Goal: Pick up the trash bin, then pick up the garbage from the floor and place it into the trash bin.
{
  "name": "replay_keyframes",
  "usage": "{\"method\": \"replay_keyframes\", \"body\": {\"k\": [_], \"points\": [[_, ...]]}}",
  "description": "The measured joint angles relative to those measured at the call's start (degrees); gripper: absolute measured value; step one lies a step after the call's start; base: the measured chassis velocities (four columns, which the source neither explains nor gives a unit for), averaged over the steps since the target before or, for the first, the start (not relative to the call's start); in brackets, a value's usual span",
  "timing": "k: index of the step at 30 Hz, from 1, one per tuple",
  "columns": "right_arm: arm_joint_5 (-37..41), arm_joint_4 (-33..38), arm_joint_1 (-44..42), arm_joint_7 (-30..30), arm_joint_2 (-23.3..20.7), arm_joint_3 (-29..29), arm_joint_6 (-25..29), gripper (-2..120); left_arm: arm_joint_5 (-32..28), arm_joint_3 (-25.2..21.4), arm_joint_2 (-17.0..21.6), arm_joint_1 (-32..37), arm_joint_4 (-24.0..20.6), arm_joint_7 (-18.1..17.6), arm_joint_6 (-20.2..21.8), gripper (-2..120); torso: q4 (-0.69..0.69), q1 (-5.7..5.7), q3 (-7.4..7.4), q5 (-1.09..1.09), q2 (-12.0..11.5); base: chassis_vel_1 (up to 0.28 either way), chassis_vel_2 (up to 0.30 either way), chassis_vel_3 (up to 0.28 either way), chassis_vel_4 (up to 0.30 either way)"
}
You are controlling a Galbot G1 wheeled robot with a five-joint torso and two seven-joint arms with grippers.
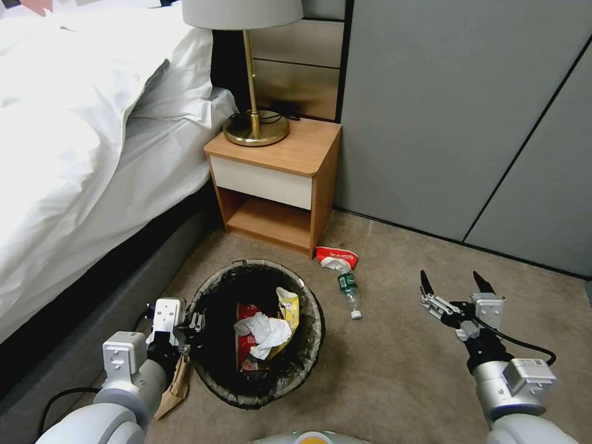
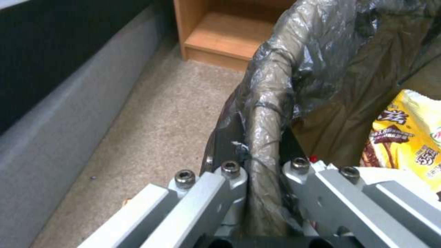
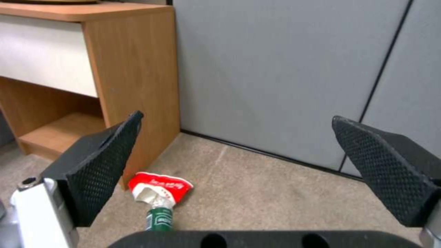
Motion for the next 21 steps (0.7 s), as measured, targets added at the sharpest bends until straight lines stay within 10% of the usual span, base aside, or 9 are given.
{"method": "replay_keyframes", "body": {"k": [21], "points": [[4.5,-11.9,12.0,0.8,-2.3,-5.9,-8.5,100,0.1,-0.8,-0.2,0.9,0.0,-1.5,-0.1,1,0.0,0.0,0.0,-0.01,0.0,0.0,0.0,0.0,0.0]]}}
